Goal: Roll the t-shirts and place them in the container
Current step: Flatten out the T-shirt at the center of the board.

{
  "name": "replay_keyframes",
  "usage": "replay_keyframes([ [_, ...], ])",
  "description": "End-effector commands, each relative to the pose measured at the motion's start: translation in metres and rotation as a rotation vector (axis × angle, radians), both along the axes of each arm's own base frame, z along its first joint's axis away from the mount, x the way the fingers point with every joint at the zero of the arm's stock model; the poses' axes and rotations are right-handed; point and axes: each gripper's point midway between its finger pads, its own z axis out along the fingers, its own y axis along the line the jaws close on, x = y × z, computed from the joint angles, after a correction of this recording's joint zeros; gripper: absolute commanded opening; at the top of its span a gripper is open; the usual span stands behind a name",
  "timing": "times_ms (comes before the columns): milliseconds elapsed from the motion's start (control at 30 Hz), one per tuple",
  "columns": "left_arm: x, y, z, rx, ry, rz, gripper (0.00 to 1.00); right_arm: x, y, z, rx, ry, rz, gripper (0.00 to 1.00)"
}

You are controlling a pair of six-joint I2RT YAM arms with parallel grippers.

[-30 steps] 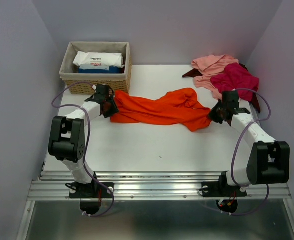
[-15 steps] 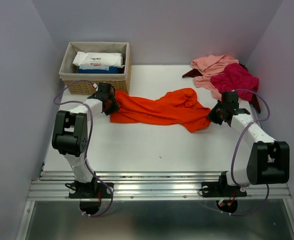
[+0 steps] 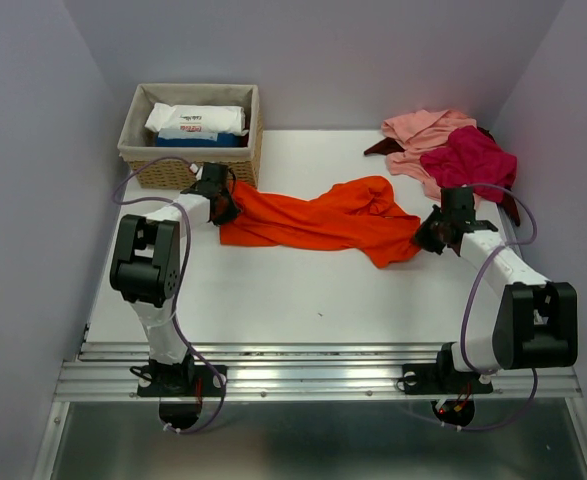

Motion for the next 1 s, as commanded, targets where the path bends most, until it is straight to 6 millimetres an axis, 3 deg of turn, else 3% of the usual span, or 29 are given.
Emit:
replay_keyframes([
  [0, 0.014, -0.001, 0.026, 0.008, -0.069, 0.011, 0.0, 0.004, -0.001, 0.015, -0.001, -0.061, -0.003, 0.01],
  [133, 0.008, 0.004, 0.062, 0.008, -0.115, 0.023, 0.0, 0.004, -0.004, 0.024, -0.016, -0.075, -0.009, 0.01],
  [167, 0.003, 0.005, 0.085, 0.003, -0.154, 0.024, 0.0, 0.002, -0.005, 0.028, -0.021, -0.078, -0.006, 0.01],
  [233, -0.006, 0.008, 0.11, 0.0, -0.186, 0.029, 0.0, 0.001, -0.011, 0.036, -0.053, -0.088, -0.023, 0.01],
  [267, -0.016, 0.008, 0.132, -0.014, -0.218, 0.021, 0.0, -0.004, -0.013, 0.04, -0.064, -0.088, -0.022, 0.01],
  [400, -0.052, 0.01, 0.166, -0.05, -0.262, 0.0, 0.0, -0.022, -0.021, 0.051, -0.106, -0.078, -0.04, 0.01],
  [433, -0.064, 0.01, 0.157, -0.055, -0.239, -0.004, 0.0, -0.026, -0.025, 0.052, -0.122, -0.075, -0.053, 0.01],
  [467, -0.078, 0.009, 0.166, -0.082, -0.255, -0.016, 0.0, -0.033, -0.027, 0.051, -0.13, -0.066, -0.061, 0.01],
  [500, -0.088, 0.008, 0.162, -0.096, -0.245, -0.018, 0.0, -0.043, -0.03, 0.054, -0.133, -0.059, -0.084, 0.01],
  [533, -0.103, 0.01, 0.145, -0.106, -0.204, -0.005, 0.0, -0.049, -0.035, 0.053, -0.151, -0.05, -0.111, 0.01],
  [600, -0.128, 0.007, 0.142, -0.146, -0.185, -0.016, 0.0, -0.069, -0.037, 0.046, -0.143, 0.005, -0.153, 0.01],
  [633, -0.142, 0.009, 0.124, -0.153, -0.136, 0.005, 0.0, -0.076, -0.037, 0.048, -0.131, -0.003, -0.168, 0.01],
  [667, -0.156, 0.011, 0.124, -0.16, -0.13, 0.014, 0.0, -0.091, -0.036, 0.04, -0.113, 0.05, -0.2, 0.01],
  [700, -0.168, 0.013, 0.111, -0.17, -0.093, 0.033, 0.0, -0.098, -0.033, 0.041, -0.093, 0.049, -0.209, 0.01],
  [800, -0.191, 0.01, 0.102, -0.218, -0.059, 0.048, 0.0, -0.119, -0.026, 0.032, -0.035, 0.096, -0.246, 0.15],
  [900, -0.206, 0.008, 0.085, -0.259, -0.024, 0.075, 0.0, -0.138, -0.018, 0.018, 0.017, 0.137, -0.26, 0.47],
  [967, -0.206, 0.009, 0.079, -0.256, -0.02, 0.087, 0.0, -0.141, -0.018, 0.015, 0.022, 0.146, -0.264, 0.52],
])
